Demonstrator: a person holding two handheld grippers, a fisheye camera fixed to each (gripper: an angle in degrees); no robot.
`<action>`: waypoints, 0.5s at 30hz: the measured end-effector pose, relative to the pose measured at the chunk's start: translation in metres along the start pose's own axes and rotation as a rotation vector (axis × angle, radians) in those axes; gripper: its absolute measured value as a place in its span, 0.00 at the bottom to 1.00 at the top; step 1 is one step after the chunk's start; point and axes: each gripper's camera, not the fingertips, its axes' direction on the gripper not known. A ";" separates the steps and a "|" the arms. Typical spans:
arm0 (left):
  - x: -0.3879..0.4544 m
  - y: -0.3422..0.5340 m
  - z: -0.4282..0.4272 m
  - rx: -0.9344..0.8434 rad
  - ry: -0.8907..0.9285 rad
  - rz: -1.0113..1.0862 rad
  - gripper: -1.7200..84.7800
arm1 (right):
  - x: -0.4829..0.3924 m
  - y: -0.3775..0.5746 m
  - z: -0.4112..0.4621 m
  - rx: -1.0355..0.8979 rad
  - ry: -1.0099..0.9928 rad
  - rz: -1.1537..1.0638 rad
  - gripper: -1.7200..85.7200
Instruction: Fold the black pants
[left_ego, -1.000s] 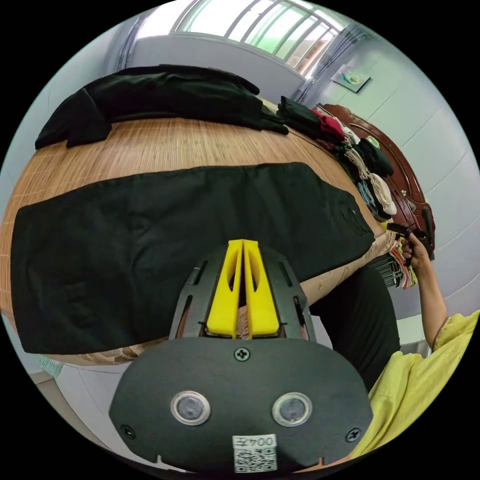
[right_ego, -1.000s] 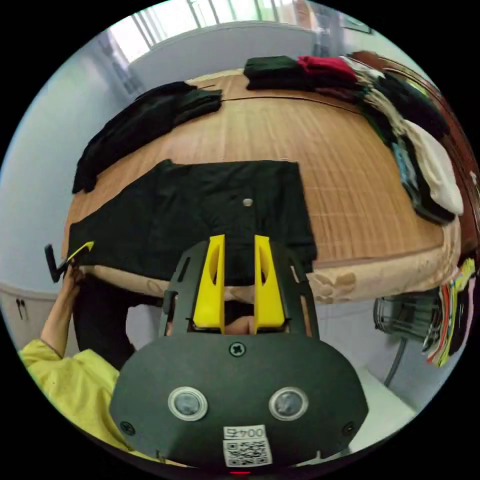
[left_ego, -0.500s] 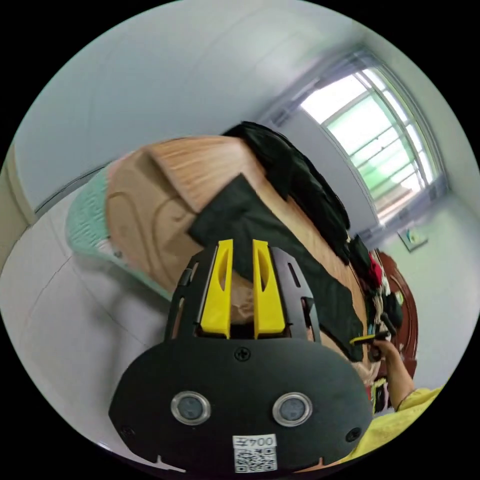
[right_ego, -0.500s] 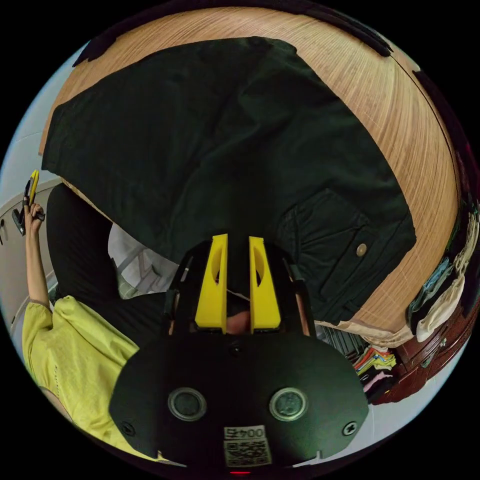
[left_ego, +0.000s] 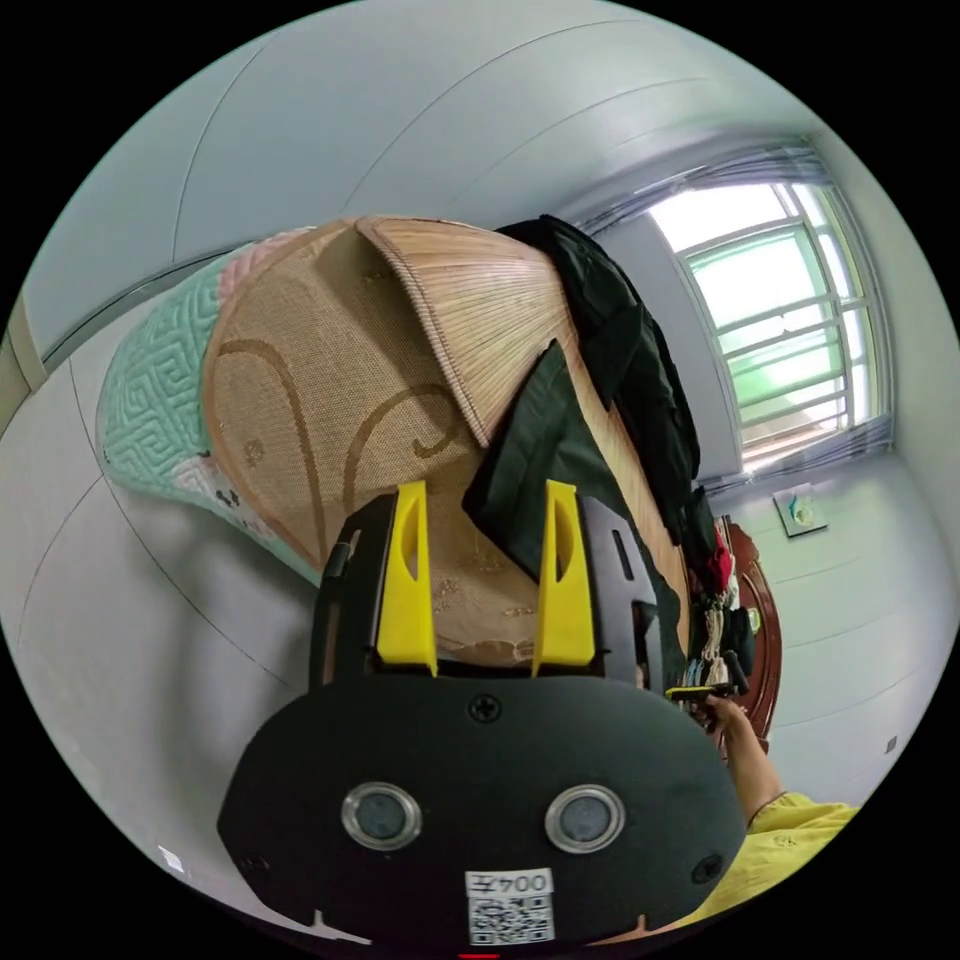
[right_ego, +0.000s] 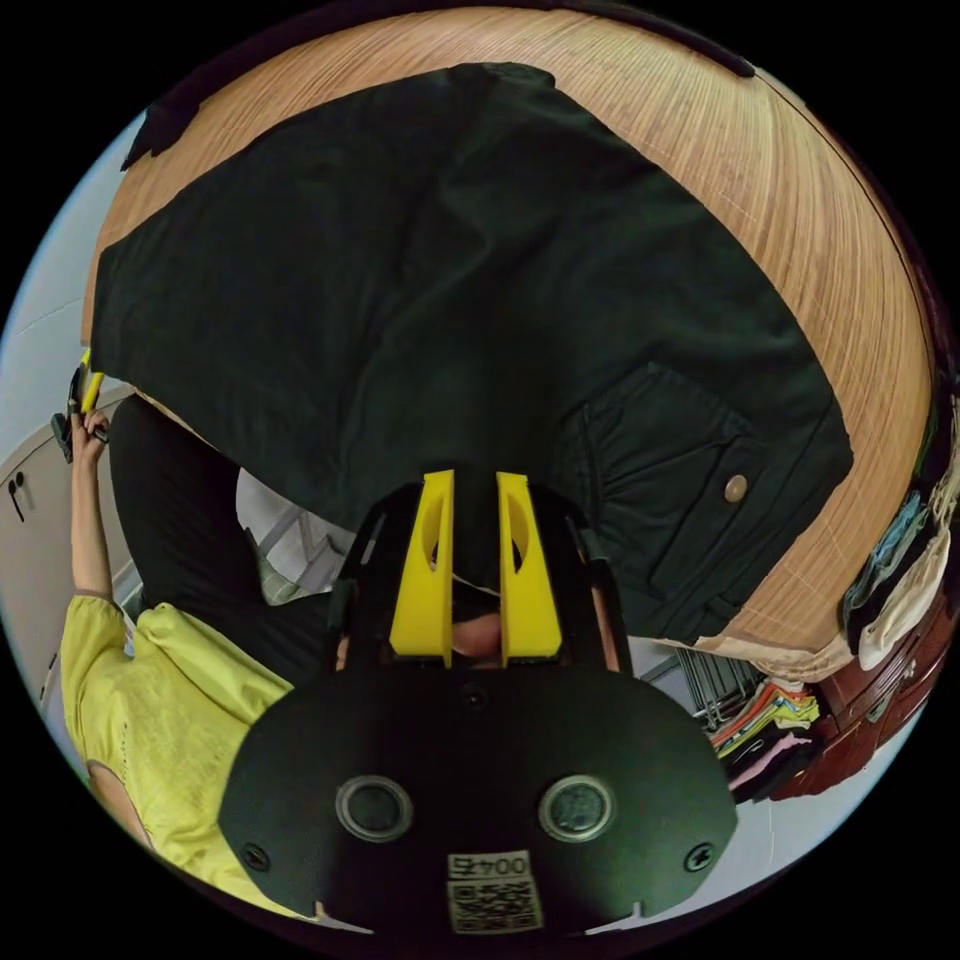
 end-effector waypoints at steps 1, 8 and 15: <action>-0.008 0.004 -0.005 0.025 0.025 -0.010 0.18 | -0.003 -0.003 -0.002 -0.009 0.010 -0.003 0.11; -0.056 0.020 -0.012 0.084 0.330 -0.121 0.17 | -0.011 -0.014 -0.012 -0.053 0.011 -0.009 0.11; -0.050 0.014 -0.012 0.067 0.341 -0.107 0.16 | -0.015 -0.009 -0.014 -0.040 0.021 -0.005 0.11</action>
